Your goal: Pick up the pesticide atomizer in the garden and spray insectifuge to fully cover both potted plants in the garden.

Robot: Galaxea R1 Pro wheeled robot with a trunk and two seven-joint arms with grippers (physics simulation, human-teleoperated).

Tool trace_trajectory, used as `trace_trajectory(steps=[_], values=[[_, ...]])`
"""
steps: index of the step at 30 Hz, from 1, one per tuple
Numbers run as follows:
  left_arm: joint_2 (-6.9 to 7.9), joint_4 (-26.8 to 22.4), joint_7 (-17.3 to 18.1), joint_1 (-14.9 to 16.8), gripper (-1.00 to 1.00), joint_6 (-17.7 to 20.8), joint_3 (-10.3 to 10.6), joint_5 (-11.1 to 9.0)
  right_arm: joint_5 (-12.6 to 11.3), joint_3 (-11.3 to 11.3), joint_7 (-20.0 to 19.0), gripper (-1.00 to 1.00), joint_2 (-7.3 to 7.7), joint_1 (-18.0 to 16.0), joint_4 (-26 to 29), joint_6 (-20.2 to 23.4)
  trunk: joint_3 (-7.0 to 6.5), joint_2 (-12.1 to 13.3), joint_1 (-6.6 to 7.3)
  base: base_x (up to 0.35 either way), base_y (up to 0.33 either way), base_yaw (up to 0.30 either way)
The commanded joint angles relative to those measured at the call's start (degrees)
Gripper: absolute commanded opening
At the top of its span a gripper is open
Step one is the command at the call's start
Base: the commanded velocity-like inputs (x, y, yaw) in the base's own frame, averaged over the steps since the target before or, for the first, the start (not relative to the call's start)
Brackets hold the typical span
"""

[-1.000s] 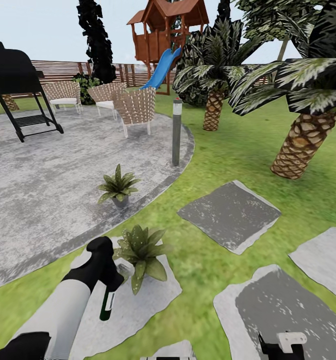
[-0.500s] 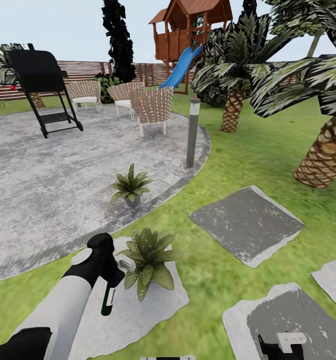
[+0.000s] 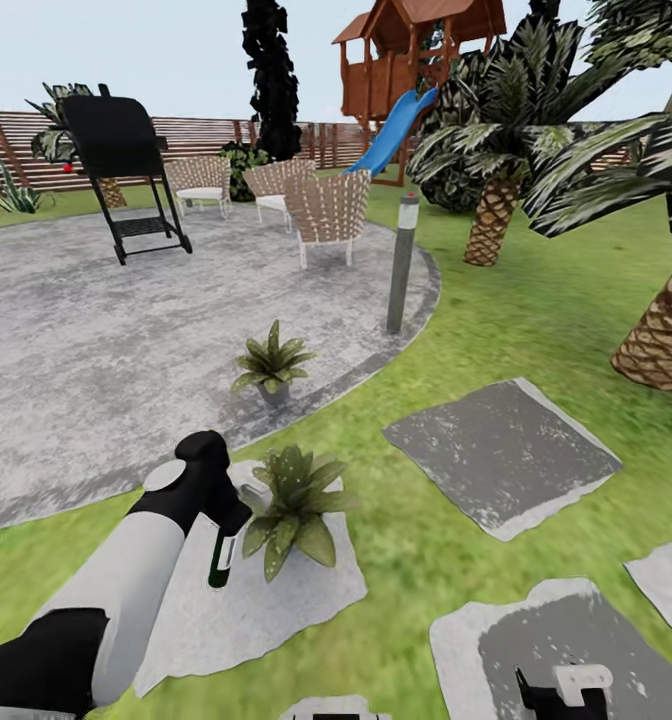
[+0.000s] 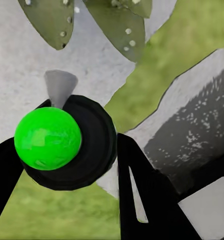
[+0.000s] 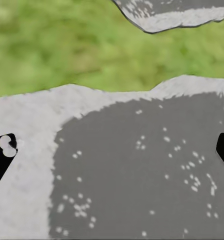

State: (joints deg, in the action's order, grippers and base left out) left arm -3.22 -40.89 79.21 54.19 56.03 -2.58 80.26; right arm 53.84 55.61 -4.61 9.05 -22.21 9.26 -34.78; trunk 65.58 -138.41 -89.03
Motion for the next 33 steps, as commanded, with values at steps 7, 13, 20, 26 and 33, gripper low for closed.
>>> trace_trajectory(steps=[7, 13, 20, 26, 33], values=[[-0.2, 0.0, 10.8, 1.9, -1.0, -0.4, 7.7, 5.7, 0.1, 0.5, -0.5, 1.0, 0.09, 0.0, 0.1, -0.2, 0.05, 0.0, -0.01, 0.302, -0.057, 0.03], [0.02, -0.1, 10.8, 2.7, -1.0, -3.5, 9.1, 6.4, 0.1, 0.5, -0.5, 1.0, 0.09, 0.0, 0.1, -0.2, 0.05, 0.0, -0.01, 0.334, -0.001, 0.0], [-0.09, 4.3, 10.8, 4.4, -1.0, -9.2, 9.6, 6.3, 0.0, 0.5, -0.5, 1.0, 0.09, 0.0, 0.1, -0.2, 0.05, 0.0, -0.01, 0.148, 0.0, 0.029], [-0.49, 5.0, 10.8, 4.3, -1.0, -9.2, 9.8, 6.3, 0.0, 0.5, -0.5, 1.0, 0.09, 0.0, 0.1, -0.2, 0.05, 0.0, -0.01, 0.003, 0.0, 0.251], [-0.7, 5.0, 10.8, 4.2, -1.0, -9.2, 9.7, 6.3, 0.0, 0.5, -0.5, 1.0, 0.09, 0.0, 0.1, -0.2, 0.05, 0.0, -0.01, 0.044, -0.137, 0.135]])
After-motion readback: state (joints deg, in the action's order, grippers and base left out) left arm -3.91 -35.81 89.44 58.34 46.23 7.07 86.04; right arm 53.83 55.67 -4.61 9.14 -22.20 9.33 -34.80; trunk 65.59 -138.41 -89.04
